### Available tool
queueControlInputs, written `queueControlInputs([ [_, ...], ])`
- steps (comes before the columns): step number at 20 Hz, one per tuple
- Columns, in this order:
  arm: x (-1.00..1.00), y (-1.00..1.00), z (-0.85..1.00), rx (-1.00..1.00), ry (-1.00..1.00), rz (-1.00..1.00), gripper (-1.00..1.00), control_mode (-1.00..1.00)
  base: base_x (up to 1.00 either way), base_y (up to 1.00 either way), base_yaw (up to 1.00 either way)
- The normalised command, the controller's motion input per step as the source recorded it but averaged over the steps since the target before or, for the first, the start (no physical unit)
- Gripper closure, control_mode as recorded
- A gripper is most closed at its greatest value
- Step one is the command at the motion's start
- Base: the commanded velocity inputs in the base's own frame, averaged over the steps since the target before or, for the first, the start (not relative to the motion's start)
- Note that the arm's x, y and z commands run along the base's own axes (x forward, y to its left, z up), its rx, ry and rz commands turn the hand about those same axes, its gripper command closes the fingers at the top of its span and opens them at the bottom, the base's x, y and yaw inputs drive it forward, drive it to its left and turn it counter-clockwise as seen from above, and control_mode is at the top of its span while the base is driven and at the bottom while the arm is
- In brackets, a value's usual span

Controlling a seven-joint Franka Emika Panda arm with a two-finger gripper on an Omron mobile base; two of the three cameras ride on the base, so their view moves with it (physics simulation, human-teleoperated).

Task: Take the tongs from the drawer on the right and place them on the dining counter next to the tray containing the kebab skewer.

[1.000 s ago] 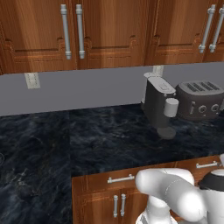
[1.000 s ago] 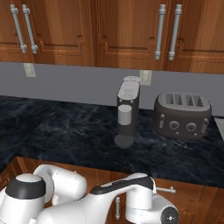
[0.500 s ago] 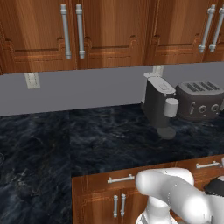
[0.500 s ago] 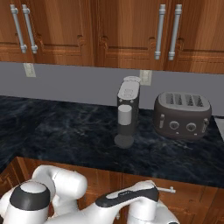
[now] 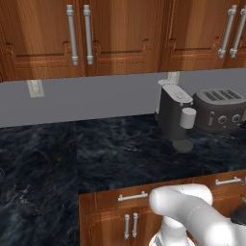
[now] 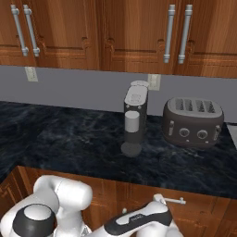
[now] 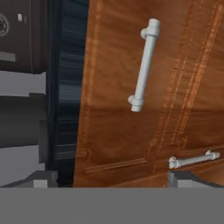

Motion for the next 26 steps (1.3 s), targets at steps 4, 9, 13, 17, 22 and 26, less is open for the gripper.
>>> queueControlInputs([
  [4, 0.11, -0.04, -0.06, 0.00, -0.11, -0.02, -1.00, -1.00, 0.00, 0.00, 0.00],
  [9, 0.17, -0.07, -0.02, 0.02, -0.02, -0.03, -1.00, -1.00, 0.00, 0.00, 0.00],
  [13, 0.18, -0.08, -0.10, 0.01, 0.00, -0.04, -1.00, -1.00, 0.00, 0.00, 0.00],
  [17, 0.24, -0.11, -0.24, 0.00, -0.01, -0.03, -1.00, -1.00, 0.00, 0.00, 0.00],
  [22, 0.23, -0.13, -0.34, 0.00, 0.00, -0.03, -1.00, -1.00, 0.00, 0.00, 0.00],
  [26, 0.21, -0.16, -0.24, 0.00, -0.01, -0.02, -1.00, -1.00, 0.00, 0.00, 0.00],
])
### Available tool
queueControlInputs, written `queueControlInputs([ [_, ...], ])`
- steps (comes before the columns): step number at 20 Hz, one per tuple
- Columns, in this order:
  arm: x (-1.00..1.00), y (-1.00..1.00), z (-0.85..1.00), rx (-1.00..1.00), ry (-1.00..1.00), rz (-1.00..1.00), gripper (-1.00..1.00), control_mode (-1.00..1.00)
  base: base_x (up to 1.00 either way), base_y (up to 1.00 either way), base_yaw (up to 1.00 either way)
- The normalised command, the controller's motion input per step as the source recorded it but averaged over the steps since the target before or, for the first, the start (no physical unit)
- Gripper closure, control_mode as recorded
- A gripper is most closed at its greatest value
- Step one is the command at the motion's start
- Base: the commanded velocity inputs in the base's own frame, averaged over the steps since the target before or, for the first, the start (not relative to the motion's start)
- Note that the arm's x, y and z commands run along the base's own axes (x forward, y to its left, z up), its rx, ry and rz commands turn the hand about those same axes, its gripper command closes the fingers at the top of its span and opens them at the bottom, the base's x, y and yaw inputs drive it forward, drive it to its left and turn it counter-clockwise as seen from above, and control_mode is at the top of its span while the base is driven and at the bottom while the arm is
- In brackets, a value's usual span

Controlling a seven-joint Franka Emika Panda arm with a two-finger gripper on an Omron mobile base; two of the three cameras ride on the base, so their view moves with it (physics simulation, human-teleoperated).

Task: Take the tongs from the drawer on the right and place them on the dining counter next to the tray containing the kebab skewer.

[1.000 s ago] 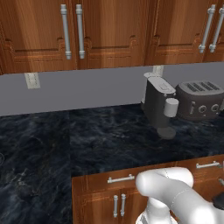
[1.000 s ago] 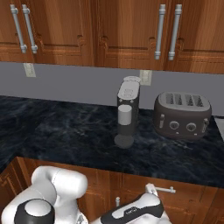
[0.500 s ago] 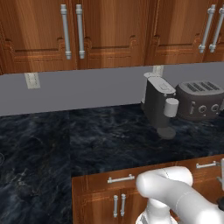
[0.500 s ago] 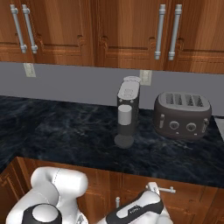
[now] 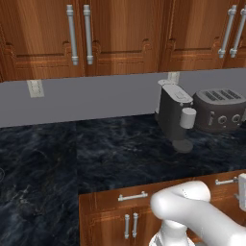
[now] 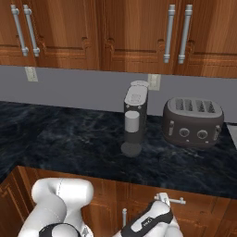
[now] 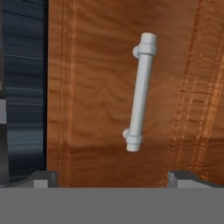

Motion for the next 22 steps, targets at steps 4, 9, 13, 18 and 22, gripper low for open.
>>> queueControlInputs([
  [4, 0.14, -0.19, -0.19, 0.01, -0.02, -0.02, -1.00, -1.00, 0.00, 0.00, 0.00],
  [9, 0.13, -0.16, -0.23, 0.00, -0.03, -0.01, -1.00, -1.00, 0.00, 0.00, 0.00],
  [13, 0.11, -0.13, -0.19, 0.01, -0.04, 0.00, -1.00, -1.00, 0.00, 0.00, 0.00],
  [18, 0.13, -0.13, -0.20, 0.00, -0.03, 0.00, -1.00, -1.00, 0.00, 0.00, 0.00],
  [22, 0.23, -0.11, -0.16, 0.01, -0.02, 0.00, -1.00, -1.00, 0.00, 0.00, 0.00],
])
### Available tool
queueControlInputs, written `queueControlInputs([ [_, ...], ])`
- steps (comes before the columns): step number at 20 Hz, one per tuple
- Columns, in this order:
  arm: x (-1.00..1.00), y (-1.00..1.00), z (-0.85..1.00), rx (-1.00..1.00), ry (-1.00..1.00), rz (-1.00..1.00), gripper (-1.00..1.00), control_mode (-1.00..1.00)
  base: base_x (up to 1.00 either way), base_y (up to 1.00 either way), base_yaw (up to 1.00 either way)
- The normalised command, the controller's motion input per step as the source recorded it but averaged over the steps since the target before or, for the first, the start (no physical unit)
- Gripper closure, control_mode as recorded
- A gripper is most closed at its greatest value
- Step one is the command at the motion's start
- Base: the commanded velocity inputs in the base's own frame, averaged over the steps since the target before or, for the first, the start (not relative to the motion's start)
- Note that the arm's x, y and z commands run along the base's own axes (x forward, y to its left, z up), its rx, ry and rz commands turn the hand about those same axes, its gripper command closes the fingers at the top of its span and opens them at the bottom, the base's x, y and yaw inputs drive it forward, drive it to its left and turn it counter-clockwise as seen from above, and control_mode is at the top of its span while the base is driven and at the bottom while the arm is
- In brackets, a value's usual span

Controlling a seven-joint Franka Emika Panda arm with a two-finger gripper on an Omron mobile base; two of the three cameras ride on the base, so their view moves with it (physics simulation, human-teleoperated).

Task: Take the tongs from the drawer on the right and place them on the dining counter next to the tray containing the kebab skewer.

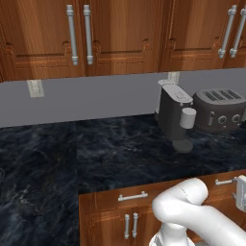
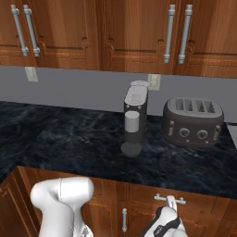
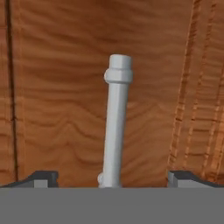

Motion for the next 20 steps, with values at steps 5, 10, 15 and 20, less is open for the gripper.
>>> queueControlInputs([
  [5, 0.25, -0.05, -0.13, 0.03, -0.04, 0.00, -1.00, -1.00, 0.00, 0.00, 0.00],
  [10, 0.25, -0.01, -0.19, 0.01, -0.04, 0.00, -1.00, -1.00, 0.00, 0.00, 0.00],
  [15, 0.19, -0.01, -0.18, 0.02, -0.04, 0.00, -1.00, -1.00, 0.00, 0.00, 0.00],
  [20, 0.14, -0.03, -0.13, 0.04, -0.04, 0.00, -1.00, -1.00, 0.00, 0.00, 0.00],
])
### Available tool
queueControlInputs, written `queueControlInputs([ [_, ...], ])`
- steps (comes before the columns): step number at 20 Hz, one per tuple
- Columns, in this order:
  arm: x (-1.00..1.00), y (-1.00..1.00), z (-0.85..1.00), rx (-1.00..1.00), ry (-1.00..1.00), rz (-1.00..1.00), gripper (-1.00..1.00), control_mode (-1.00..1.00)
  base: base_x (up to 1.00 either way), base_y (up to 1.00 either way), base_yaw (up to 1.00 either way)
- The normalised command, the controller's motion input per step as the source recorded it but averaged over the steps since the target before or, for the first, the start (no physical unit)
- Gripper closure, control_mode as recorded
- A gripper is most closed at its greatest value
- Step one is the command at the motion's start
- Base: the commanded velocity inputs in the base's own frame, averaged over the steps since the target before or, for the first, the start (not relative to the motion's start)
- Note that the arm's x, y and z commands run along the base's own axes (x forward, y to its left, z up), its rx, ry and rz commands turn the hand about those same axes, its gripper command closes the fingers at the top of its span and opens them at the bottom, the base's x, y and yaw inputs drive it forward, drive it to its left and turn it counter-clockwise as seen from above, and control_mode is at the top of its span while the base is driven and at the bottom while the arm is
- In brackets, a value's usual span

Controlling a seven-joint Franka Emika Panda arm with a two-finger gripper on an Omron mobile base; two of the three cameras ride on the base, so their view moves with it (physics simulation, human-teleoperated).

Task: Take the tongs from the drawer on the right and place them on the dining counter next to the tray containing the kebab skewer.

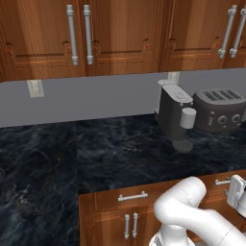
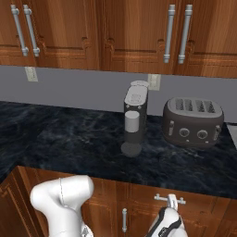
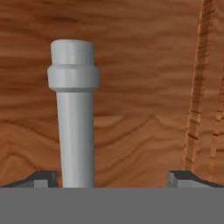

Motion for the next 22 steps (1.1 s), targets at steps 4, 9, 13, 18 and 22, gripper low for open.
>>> queueControlInputs([
  [4, 0.12, -0.06, -0.10, 0.04, -0.03, 0.00, -1.00, -1.00, 0.00, 0.00, 0.00],
  [9, 0.12, -0.07, -0.10, 0.04, -0.02, 0.00, -1.00, -1.00, 0.00, 0.00, 0.00],
  [13, 0.15, -0.06, -0.12, 0.03, -0.02, 0.00, -1.00, -1.00, 0.00, 0.00, 0.00],
  [18, 0.20, -0.02, -0.12, 0.02, -0.02, 0.00, -1.00, -1.00, 0.00, 0.00, 0.00],
  [22, 0.25, 0.00, -0.13, 0.03, -0.01, 0.00, -1.00, -1.00, 0.00, 0.00, 0.00],
])
